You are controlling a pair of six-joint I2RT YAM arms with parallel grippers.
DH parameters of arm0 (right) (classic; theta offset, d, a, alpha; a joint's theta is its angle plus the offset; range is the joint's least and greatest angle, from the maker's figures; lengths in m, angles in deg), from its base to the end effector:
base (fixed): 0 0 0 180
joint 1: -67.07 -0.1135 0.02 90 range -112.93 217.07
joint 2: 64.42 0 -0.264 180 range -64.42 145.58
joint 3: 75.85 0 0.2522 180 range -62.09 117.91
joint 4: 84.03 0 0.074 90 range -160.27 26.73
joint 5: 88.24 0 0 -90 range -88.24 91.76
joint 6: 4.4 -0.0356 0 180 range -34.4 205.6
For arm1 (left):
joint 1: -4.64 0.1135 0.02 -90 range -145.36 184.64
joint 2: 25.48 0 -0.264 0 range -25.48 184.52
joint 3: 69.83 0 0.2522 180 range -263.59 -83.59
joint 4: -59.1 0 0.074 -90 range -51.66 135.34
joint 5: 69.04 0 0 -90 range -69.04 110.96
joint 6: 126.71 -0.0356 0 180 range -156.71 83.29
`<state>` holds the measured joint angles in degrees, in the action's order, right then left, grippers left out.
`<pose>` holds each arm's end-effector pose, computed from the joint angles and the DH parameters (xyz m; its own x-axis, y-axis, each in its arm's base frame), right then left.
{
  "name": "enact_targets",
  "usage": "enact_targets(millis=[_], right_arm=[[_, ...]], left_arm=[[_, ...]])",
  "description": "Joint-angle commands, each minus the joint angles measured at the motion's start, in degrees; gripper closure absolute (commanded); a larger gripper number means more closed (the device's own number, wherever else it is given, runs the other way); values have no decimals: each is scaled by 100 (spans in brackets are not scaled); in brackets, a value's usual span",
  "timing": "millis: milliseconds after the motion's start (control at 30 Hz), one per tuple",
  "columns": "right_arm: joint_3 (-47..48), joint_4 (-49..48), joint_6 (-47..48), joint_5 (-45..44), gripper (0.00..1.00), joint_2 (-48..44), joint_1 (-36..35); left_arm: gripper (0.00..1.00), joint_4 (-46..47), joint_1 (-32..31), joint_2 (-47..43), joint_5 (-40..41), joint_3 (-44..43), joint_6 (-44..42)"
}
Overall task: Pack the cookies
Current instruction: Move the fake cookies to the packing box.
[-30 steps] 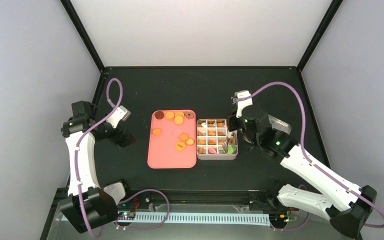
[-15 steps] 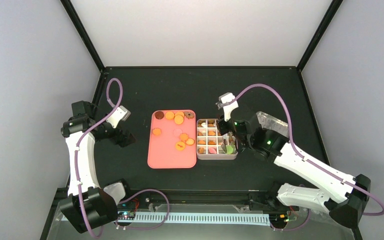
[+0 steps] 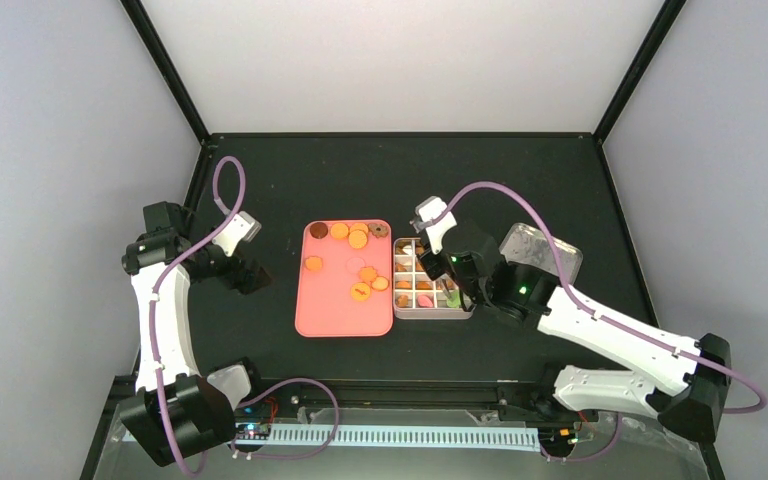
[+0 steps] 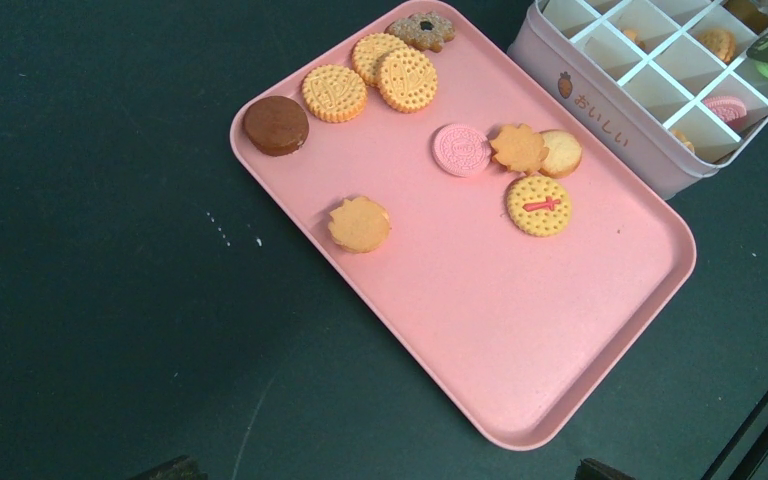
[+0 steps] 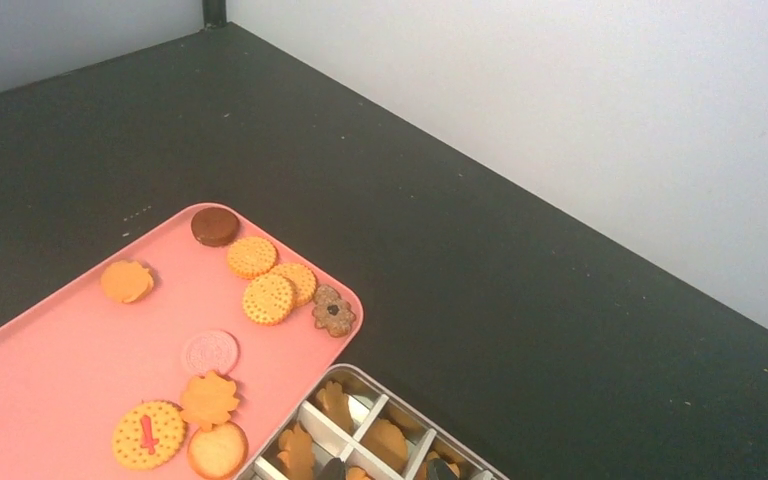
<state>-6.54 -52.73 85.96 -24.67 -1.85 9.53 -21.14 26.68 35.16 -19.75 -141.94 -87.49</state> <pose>0.1449 0.1983 0.3334 -0.2197 -0.3559 -0.9083 -0.5397 0.8200 -0.1907 0.1703 0.0439 0.2996 -0.5971 0.3918 -0.7000 0.6279 0.7713 -0.1039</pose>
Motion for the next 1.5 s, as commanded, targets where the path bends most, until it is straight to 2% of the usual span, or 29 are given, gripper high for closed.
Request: enact_targets(millis=[0,233,667,1033,1300,1467], right_arm=[[333,66,-230,-466,97,-103,-31],[498,564,-904,-545,94,-313,193],[-149,857,-2180,-554,95,-666,735],[-205,955,-2263,-985,97,-530,736],[139,670,-1684,-249,98,-59,707],[344,707,-1454,-188,99,244,544]], left_arm=[[1,-111,-25,-33,-75,-133,-27],[1,-95,-25,-27,-72,-118,-45],[1,-68,-25,-57,-38,-54,-93],[1,-69,-25,-46,-7,-38,-98],[1,-57,-24,-45,-92,-45,-72],[1,-46,-25,-73,-97,-15,-81]])
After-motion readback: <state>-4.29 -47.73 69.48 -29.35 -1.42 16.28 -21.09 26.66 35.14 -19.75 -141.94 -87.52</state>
